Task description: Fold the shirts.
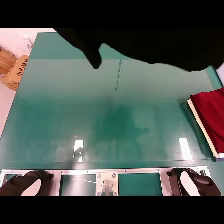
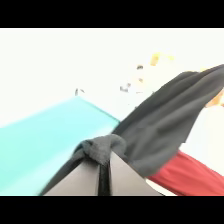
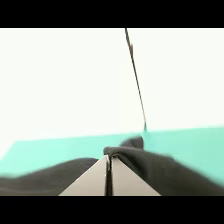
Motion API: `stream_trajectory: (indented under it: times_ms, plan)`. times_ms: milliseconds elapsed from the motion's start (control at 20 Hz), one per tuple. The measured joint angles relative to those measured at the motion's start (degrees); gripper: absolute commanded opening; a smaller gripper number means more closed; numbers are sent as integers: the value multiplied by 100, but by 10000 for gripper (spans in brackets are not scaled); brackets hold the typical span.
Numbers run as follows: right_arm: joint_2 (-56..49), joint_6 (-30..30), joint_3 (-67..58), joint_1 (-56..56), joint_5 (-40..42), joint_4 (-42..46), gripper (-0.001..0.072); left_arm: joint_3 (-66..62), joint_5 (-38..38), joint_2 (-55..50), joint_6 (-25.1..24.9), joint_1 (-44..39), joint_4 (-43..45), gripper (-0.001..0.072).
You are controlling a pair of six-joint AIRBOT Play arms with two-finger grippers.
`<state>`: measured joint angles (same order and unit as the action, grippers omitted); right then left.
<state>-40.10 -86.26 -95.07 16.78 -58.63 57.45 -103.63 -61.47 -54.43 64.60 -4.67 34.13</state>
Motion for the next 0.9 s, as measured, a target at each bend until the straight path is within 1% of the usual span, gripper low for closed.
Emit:
stream_trajectory:
  times_ms: [150, 300, 400, 500, 550, 650, 750, 800, 900]
  plan:
    - [146, 0, -249, 15, -90, 116, 12, -651, -334, 17, 348, 13, 555, 26]
    - [186, 0, 98, 15, -365, 136, 12, -688, -929, -114, 706, 20, 1110, 26]
    - [197, 50, 739, 15, -511, -4, 13, -343, -1335, -229, 846, 20, 1292, 26]
    - [190, 247, 1661, 15, -579, -391, 12, 396, -1602, -310, 916, 20, 1357, 26]
    - [170, 374, 2190, 15, -573, -625, 13, 925, -1620, -337, 927, 9, 1360, 26]
    - [66, 706, 3401, 4, -334, -1123, 13, 2155, -1414, -369, 839, 9, 1290, 26]
    - [-170, 1084, 4557, 4, 70, -1596, 13, 3552, -833, -398, 586, 11, 1088, 26]
    - [-350, 1281, 5023, 4, 302, -1801, 13, 4256, -424, -444, 426, 9, 925, 26]
    - [-881, 1711, 5713, 4, 774, -2245, 13, 5375, 302, -629, 94, 11, 608, 26]
